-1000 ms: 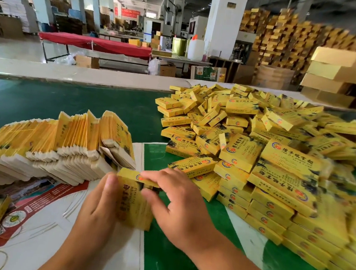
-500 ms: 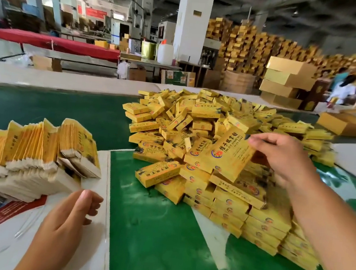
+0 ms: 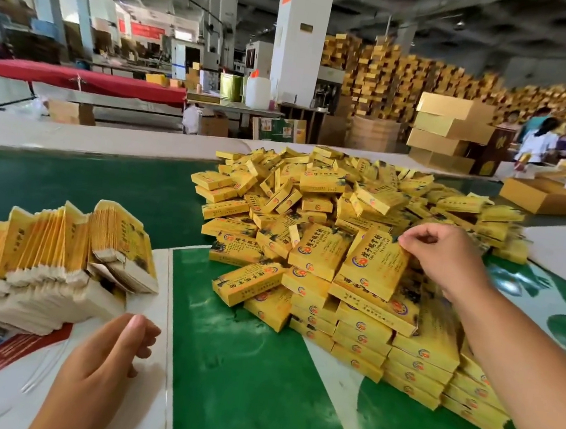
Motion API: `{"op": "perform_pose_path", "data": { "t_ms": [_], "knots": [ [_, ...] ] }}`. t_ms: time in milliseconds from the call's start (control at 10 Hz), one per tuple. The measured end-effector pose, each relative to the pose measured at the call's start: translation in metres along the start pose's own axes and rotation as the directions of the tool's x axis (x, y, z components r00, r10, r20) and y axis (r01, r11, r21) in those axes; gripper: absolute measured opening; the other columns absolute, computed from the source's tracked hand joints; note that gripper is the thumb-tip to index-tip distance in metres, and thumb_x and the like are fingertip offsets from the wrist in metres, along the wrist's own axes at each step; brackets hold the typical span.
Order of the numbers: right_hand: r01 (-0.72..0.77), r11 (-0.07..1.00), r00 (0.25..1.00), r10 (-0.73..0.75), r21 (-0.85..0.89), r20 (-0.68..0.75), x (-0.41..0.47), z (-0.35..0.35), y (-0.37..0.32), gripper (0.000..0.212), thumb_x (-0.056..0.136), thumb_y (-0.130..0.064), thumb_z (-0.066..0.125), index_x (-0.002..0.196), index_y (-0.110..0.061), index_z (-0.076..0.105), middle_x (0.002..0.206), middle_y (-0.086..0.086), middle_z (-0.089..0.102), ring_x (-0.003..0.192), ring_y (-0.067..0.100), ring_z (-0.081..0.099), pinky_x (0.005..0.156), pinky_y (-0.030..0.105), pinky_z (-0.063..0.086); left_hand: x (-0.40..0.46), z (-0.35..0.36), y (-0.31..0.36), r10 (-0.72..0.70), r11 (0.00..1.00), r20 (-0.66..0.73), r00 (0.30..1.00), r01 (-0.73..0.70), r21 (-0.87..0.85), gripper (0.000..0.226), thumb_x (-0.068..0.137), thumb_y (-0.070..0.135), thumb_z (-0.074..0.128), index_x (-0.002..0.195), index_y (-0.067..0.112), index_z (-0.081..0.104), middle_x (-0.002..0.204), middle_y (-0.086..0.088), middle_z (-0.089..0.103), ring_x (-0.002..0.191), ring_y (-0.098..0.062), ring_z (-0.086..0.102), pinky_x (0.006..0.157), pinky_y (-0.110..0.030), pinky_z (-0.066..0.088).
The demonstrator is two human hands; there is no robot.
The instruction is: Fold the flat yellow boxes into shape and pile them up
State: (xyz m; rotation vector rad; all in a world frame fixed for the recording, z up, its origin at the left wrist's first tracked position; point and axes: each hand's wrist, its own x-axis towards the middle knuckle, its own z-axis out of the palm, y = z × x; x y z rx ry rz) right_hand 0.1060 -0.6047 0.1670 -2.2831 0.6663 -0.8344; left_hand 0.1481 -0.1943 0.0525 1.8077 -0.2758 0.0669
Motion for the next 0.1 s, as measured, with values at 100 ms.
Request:
{"op": "perform_pose_path", "data": {
  "t_ms": [100],
  "knots": [
    [0.132, 0.991, 0.987, -0.131, 0.005, -0.097, -0.011, -0.0091, -0.0161, 0.015, 0.087, -0.03, 0.072, 0.077, -0.038, 0.066, 0.082, -0.021, 0.062, 0.08, 0.007, 0.06, 0.058, 0.02, 0.039, -0.0032, 0.0062, 0.0058, 0.012, 1.0, -0.023, 1.0, -0.012, 0.02, 0.042, 0.082, 0.051, 0.041, 0.084, 0.021, 0.069, 0.083, 0.006, 0.07, 0.072, -0.01, 0.064, 0.066, -0.04, 0.052]
  ]
}}
